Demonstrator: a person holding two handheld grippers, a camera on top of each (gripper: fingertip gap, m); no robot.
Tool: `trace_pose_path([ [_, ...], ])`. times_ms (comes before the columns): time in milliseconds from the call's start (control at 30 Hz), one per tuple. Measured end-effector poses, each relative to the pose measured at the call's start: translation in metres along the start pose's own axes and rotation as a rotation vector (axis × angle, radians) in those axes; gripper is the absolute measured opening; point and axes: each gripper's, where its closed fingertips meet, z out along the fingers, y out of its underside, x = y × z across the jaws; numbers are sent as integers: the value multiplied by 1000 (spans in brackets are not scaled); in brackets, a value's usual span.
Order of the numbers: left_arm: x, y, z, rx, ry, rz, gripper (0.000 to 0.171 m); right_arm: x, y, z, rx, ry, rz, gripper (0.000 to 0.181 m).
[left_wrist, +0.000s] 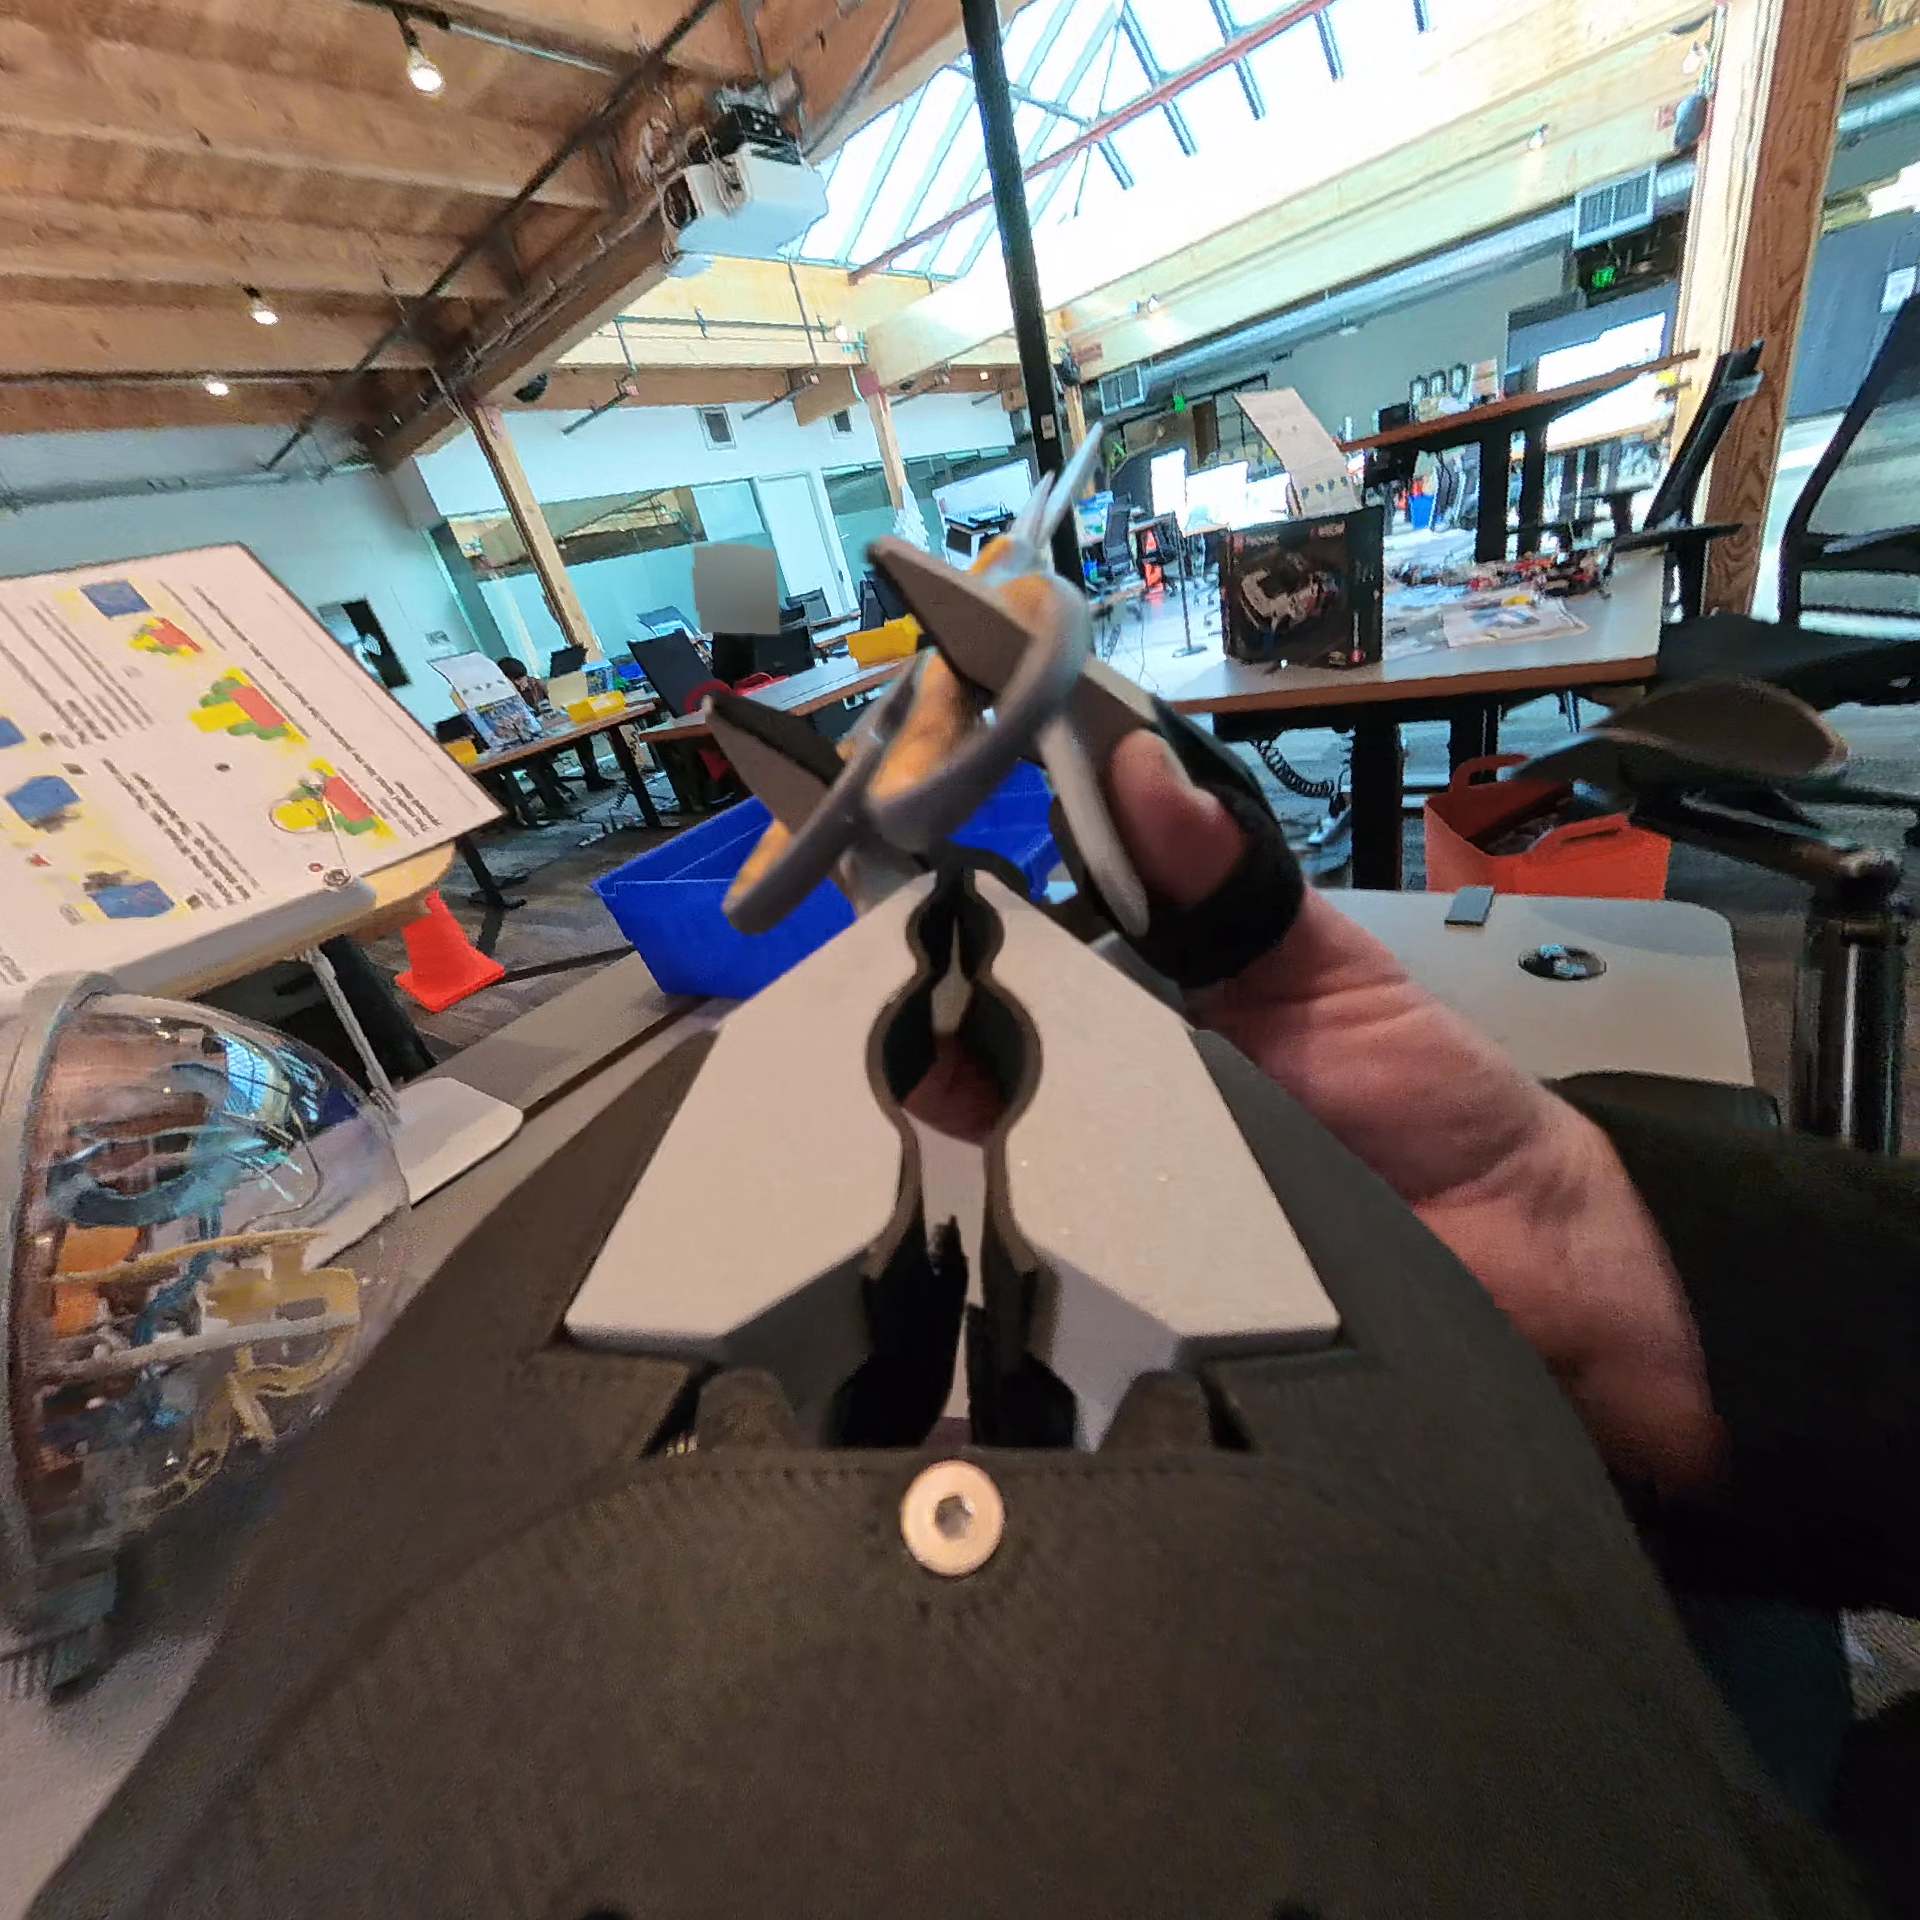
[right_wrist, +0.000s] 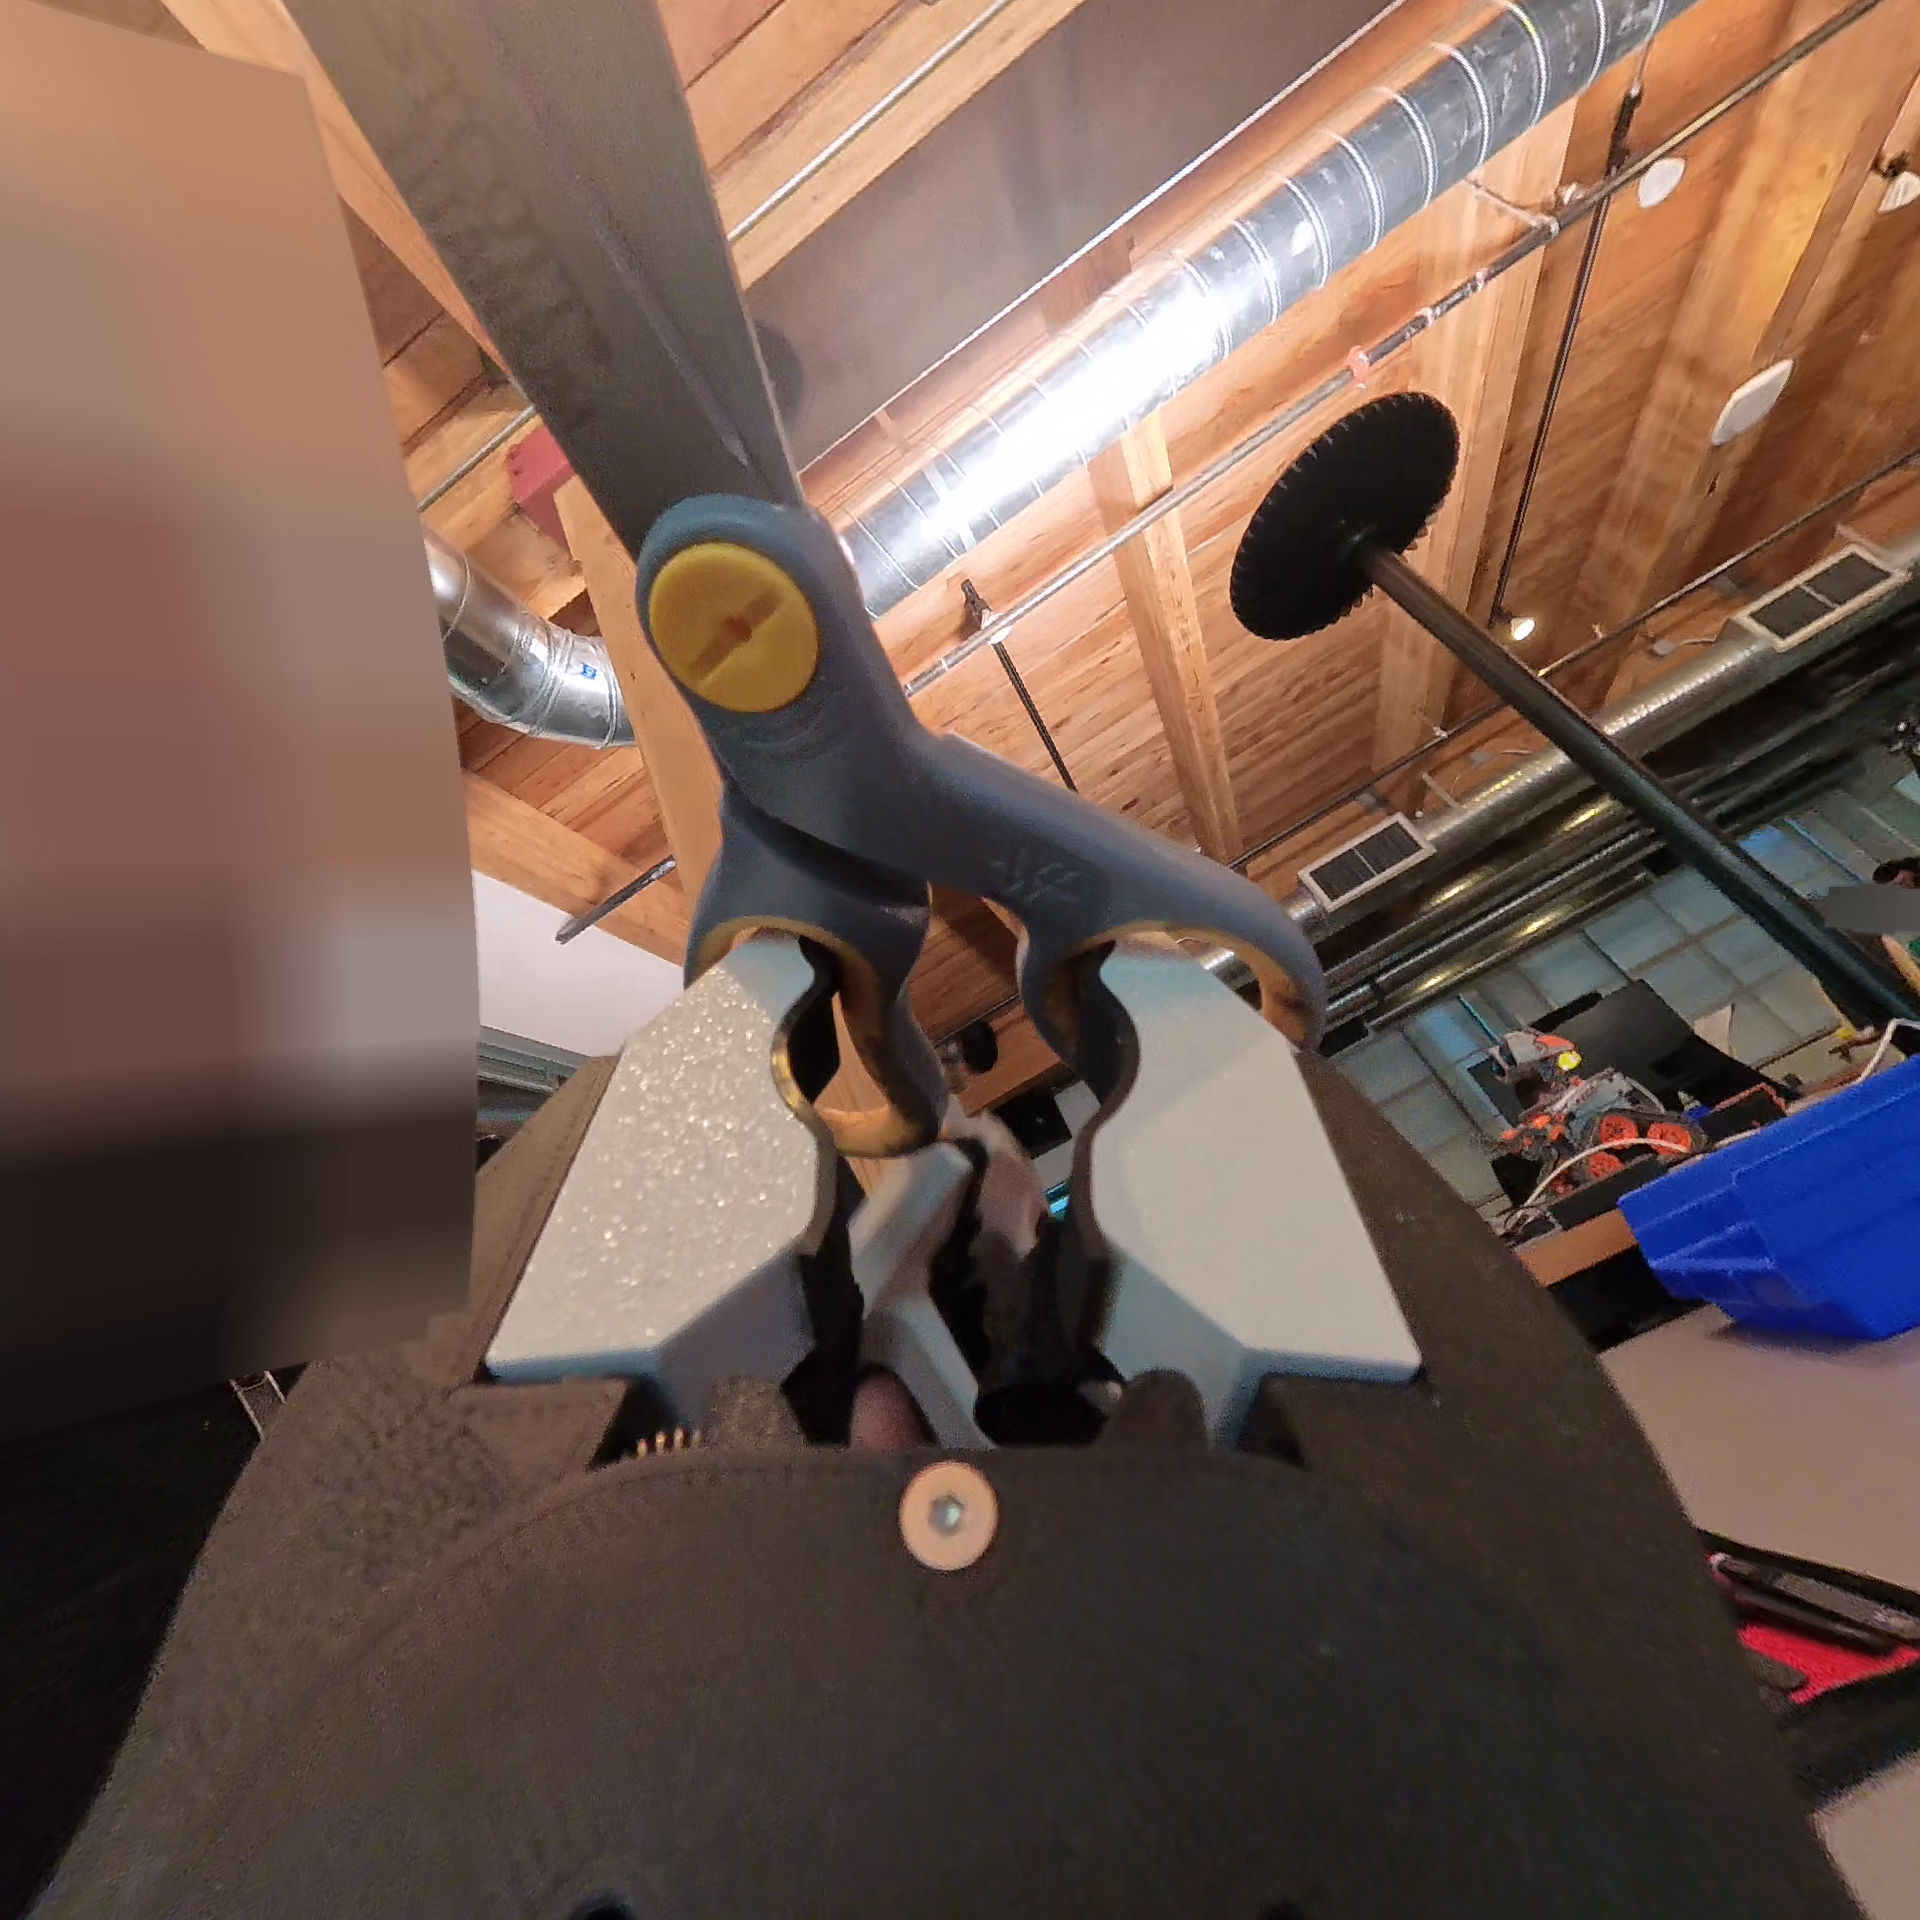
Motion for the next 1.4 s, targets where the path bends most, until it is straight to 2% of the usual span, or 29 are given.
trace_pose_path([
  [133,18,12,4,-52,44,99,0,3,-13,-9,-6,40,-29,26],
  [233,1,7,-8,-34,41,98,0,8,-18,-16,-55,101,-49,20],
  [267,-10,5,-11,-37,35,82,8,10,-16,-17,-103,131,-62,20],
  [367,-27,2,-8,-91,115,-6,74,20,4,-20,-326,219,-82,20],
  [433,-25,10,0,-170,265,-150,115,27,21,-23,-476,281,-123,20],
  [500,-13,21,2,-247,435,-287,120,27,36,-24,-592,297,-117,20],
  [633,4,28,3,-242,606,-369,105,27,70,-27,-814,300,-122,20],
  [700,8,26,2,-213,634,-354,97,28,77,-25,-838,302,-162,20],
  [767,7,27,2,-208,623,-352,96,31,79,-25,-866,324,-220,19],
  [833,6,26,3,-209,632,-421,96,39,79,-27,-912,369,-344,20],
  [967,4,35,4,-238,622,-409,96,56,84,-39,-1098,461,-590,25],
  [1233,-1,42,3,-279,589,-310,99,61,91,-52,-1299,435,-668,21],
  [1300,-12,30,-3,-253,569,-293,97,64,91,-50,-1286,423,-701,16],
  [1400,-34,7,-15,-168,521,-272,79,74,84,-60,-1335,486,-758,16],
])
